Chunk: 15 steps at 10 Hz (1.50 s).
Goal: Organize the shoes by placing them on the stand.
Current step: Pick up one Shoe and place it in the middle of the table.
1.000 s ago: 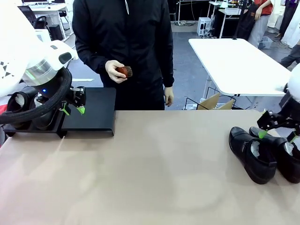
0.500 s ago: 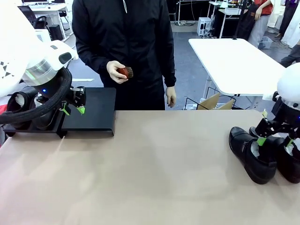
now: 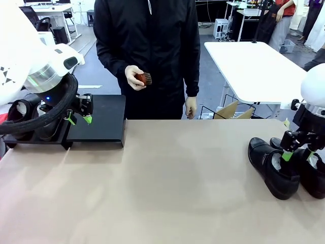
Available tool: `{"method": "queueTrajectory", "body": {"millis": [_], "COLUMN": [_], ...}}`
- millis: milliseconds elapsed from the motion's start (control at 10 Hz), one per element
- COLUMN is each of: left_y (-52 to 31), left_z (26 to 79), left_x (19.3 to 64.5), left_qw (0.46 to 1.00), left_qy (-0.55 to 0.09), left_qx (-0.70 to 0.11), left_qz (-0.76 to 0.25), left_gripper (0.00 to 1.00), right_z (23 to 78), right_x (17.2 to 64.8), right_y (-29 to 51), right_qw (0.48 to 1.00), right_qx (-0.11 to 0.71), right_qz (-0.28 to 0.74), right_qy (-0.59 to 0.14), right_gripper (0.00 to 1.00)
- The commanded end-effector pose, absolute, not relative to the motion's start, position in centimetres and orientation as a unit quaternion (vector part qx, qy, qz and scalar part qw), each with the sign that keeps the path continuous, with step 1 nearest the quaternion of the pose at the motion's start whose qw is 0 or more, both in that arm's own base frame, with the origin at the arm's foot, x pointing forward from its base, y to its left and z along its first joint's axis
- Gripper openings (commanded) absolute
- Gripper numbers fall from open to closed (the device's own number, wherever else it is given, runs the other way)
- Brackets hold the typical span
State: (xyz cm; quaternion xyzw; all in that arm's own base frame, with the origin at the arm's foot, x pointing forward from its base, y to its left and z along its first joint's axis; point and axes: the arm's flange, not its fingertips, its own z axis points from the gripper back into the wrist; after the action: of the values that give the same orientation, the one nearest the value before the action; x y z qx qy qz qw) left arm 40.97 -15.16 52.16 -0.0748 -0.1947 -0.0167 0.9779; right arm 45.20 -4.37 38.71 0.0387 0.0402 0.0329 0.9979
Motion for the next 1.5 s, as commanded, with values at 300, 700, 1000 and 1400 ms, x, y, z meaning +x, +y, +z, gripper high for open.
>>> {"method": "queueTrajectory", "body": {"millis": [300,700,1000,1400], "left_y": [-15.0,-15.0,-15.0,-15.0], "left_z": [52.1,52.1,52.1,52.1], "left_x": [40.9,40.9,40.9,40.9], "left_qw": [0.976,0.976,0.976,0.976], "left_qy": [-0.198,-0.198,-0.198,-0.198], "left_qx": [-0.085,-0.085,-0.085,-0.085], "left_qz": [-0.016,-0.016,-0.016,-0.016], "left_gripper": [0.45,0.45,0.45,0.45], "right_z": [38.4,37.3,37.6,35.6], "right_x": [44.1,43.8,43.7,44.3], "right_y": [-3.6,-3.5,-3.4,-3.1], "right_qw": [0.998,0.997,0.998,0.998], "right_qx": [0.047,0.072,0.056,0.054], "right_qz": [0.021,0.006,0.011,0.027], "right_qy": [0.029,0.019,0.004,0.028], "right_gripper": [0.27,0.27,0.27,0.27]}}
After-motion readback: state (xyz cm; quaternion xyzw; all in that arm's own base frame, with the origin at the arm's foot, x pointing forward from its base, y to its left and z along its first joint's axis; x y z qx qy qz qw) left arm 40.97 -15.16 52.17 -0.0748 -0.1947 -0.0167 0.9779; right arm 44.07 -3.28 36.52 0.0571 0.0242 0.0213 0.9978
